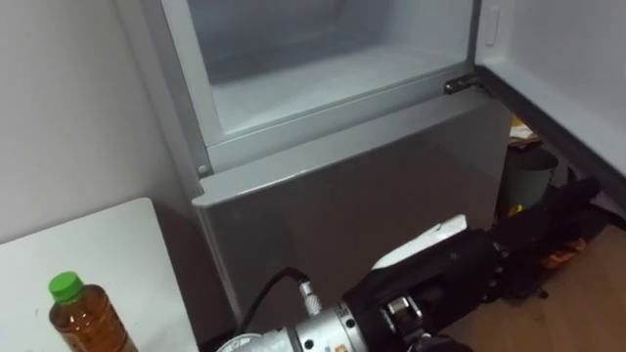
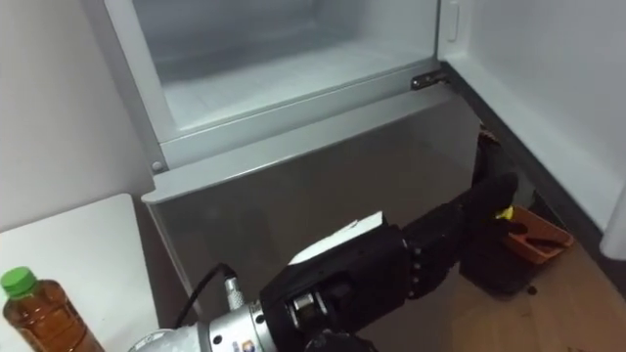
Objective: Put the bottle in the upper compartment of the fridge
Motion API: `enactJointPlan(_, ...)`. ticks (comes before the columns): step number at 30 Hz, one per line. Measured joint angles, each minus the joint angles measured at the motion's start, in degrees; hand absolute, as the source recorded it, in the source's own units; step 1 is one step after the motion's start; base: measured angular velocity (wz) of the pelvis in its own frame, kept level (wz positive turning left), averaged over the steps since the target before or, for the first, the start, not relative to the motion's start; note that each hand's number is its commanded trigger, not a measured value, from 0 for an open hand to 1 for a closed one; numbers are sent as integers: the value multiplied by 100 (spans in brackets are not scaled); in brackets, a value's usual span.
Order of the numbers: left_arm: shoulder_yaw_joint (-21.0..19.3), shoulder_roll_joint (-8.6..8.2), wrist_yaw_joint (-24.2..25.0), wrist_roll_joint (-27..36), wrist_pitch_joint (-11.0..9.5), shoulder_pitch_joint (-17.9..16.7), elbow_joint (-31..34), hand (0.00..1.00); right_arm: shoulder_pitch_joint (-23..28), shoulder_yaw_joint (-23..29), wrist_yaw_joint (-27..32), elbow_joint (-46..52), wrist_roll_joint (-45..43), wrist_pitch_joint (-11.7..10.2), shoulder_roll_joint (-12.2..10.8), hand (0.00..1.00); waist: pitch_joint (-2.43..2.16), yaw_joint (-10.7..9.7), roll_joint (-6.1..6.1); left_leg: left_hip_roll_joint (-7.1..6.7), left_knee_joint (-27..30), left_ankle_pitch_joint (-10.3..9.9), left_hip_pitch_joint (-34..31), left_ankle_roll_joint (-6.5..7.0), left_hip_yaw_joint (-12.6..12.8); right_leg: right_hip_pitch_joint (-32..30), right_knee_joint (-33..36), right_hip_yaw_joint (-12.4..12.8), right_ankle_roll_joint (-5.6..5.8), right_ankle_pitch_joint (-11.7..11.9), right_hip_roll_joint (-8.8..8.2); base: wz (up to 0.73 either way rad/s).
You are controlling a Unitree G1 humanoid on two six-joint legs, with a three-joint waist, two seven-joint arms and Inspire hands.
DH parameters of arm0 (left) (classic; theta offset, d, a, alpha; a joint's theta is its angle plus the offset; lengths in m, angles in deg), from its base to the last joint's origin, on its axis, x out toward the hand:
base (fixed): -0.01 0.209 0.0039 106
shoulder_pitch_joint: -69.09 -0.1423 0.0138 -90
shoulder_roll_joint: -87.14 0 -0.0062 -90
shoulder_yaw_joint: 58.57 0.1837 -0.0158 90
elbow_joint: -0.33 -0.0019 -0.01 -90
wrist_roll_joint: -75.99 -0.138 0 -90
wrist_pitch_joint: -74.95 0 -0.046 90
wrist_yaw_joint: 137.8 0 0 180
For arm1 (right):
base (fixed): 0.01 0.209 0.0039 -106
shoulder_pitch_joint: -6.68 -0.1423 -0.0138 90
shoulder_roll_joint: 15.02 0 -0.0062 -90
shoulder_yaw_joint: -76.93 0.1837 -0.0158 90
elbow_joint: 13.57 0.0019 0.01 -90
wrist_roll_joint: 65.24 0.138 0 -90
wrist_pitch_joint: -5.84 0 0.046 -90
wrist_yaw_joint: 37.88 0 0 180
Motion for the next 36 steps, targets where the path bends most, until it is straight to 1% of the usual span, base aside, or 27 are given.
enactJointPlan(1,-27,18,-2,-10,1,-38,-2,0,-2,0,-1,-1,-24,0,0,0,0,46,0,-1,0,2,0,-4,-13,1,1,-19,0,0,-3,15)
enactJointPlan(2,-135,28,-5,-106,0,-153,-7,0,-3,2,-20,-3,-88,-3,-1,0,0,132,-1,-5,3,5,0,-8,-61,5,-5,-54,-1,-1,-9,18)
enactJointPlan(3,-280,37,-24,-193,0,-281,-18,0,-9,0,-39,-11,-102,-6,-2,0,-1,169,-5,-7,4,10,-8,-17,-91,13,4,-108,0,-2,-16,19)
enactJointPlan(4,-348,38,-34,-294,0,-336,-19,0,-8,0,-45,-14,-102,-6,-2,0,-3,215,-9,-10,4,14,-12,-24,-110,12,15,-119,0,-2,-19,15)
enactJointPlan(6,-560,47,-74,-471,0,-619,-13,0,46,-7,-48,17,-116,-1,6,0,-17,390,-40,-8,42,17,-63,-29,-170,-7,27,-192,0,-13,-31,12)
enactJointPlan(7,-601,46,-79,-497,1,-709,-14,0,62,-6,-49,18,-114,1,2,0,-20,426,-55,-9,55,17,-76,-29,-196,-4,27,-212,-2,-16,-32,16)
enactJointPlan(9,-771,74,-151,-591,0,-1196,-33,0,90,-6,-45,-10,-153,0,-22,0,-51,568,-133,-7,56,28,-84,-44,-236,2,38,-262,-12,-17,-34,9)
enactJointPlan(10,-806,89,-179,-612,0,-1337,-42,0,104,-7,-36,-17,-167,1,-28,0,-65,604,-155,-5,58,31,-84,-48,-239,4,35,-263,-17,-14,-32,5)
enactJointPlan(11,-895,123,-220,-630,14,-1580,-55,0,140,-9,-23,-16,-171,2,-36,0,-76,641,-195,-1,62,34,-86,-52,-257,18,33,-278,-23,-11,-27,6)
enactJointPlan(12,-967,168,-272,-673,21,-1774,-55,0,174,-9,-3,3,-185,-1,-36,0,-72,722,-219,-1,65,34,-88,-52,-256,21,34,-283,-26,-9,-26,6)
enactJointPlan(13,-1009,199,-293,-683,26,-1851,-55,0,190,-3,8,6,-194,-3,-37,0,-70,767,-226,0,67,34,-90,-52,-258,21,31,-283,-26,-8,-26,3)
enactJointPlan(15,-1237,224,-348,-863,24,-2147,-53,0,208,5,34,-6,-204,-9,-38,0,-70,846,-235,-7,64,34,-88,-52,-288,46,13,-284,-17,0,-26,4)
enactJointPlan(17,-1393,200,-389,-945,10,-2289,-53,0,222,7,33,-10,-274,-27,-63,0,-68,924,-247,-8,62,34,-76,-51,-296,66,5,-288,-16,1,-23,6)
enactJointPlan(19,-1539,161,-422,-986,-21,-2414,-53,0,248,6,21,-8,-297,-65,-75,0,-70,944,-272,-12,59,33,-58,-52,-341,103,4,-314,-13,-2,-21,10)
enactJointPlan(20,-1621,137,-452,-983,-79,-2492,-53,0,246,5,0,-2,-315,-84,-82,0,-66,965,-281,-12,58,33,-59,-52,-356,106,4,-322,-15,-4,-17,3)
enactJointPlan(21,-1670,128,-470,-984,-155,-2569,-53,0,249,5,-29,19,-329,-87,-84,0,-63,1035,-286,-11,59,34,-69,-53,-366,95,6,-322,-19,-6,-14,0)
enactJointPlan(23,-1734,109,-466,-997,-259,-2709,-53,0,256,8,-37,47,-343,-85,-82,0,-59,1082,-303,-12,53,35,-74,-55,-392,97,8,-338,-22,-13,-14,3)
enactJointPlan(25,-1797,126,-480,-999,-350,-2940,-54,0,282,5,-60,127,-344,-85,-92,0,-68,1089,-336,-14,56,36,-81,-57,-412,105,15,-395,-29,-26,-26,9)
enactJointPlan(27,-1856,187,-537,-1002,-363,-3225,-57,0,335,6,-99,203,-352,-91,-129,0,-72,1128,-403,-16,59,40,-91,-64,-432,124,10,-453,-34,-42,-30,12)
enactJointPlan(28,-1874,200,-548,-1007,-364,-3274,-71,0,363,7,-100,242,-362,-91,-133,0,-70,1156,-412,-17,60,39,-93,-64,-439,126,10,-459,-36,-45,-30,8)
enactJointPlan(30,-1987,192,-584,-1231,-365,-3384,-190,0,455,14,-104,366,-449,-107,-125,0,-68,1245,-425,-27,62,39,-113,-65,-471,131,9,-493,-30,-52,-38,9)
enactJointPlan(32,-2087,188,-658,-1254,-386,-3462,-255,0,470,57,-164,371,-539,-155,-115,0,-70,1275,-422,-36,65,39,-129,-65,-495,133,9,-496,-23,-57,-39,8)
enactJointPlan(33,-2160,178,-696,-1295,-497,-3522,-387,0,486,62,-202,371,-551,-170,-106,0,-70,1307,-423,-41,59,39,-110,-65,-531,158,13,-494,-21,-58,-39,5)
enactJointPlan(34,-2183,172,-719,-1336,-549,-3560,-467,0,495,59,-216,368,-559,-180,-106,0,-69,1314,-424,-42,55,39,-90,-65,-538,190,12,-497,-21,-58,-36,3)
enactJointPlan(35,-2225,157,-775,-1356,-627,-3648,-674,0,504,62,-236,362,-556,-184,-107,0,-81,1335,-420,-45,54,39,-77,-65,-540,220,9,-512,-17,-63,-40,7)
enactJointPlan(36,-2244,151,-838,-1385,-630,-3727,-874,0,510,67,-273,364,-538,-194,-104,0,-83,1345,-417,-50,54,39,-77,-65,-544,235,0,-542,-17,-64,-44,9)
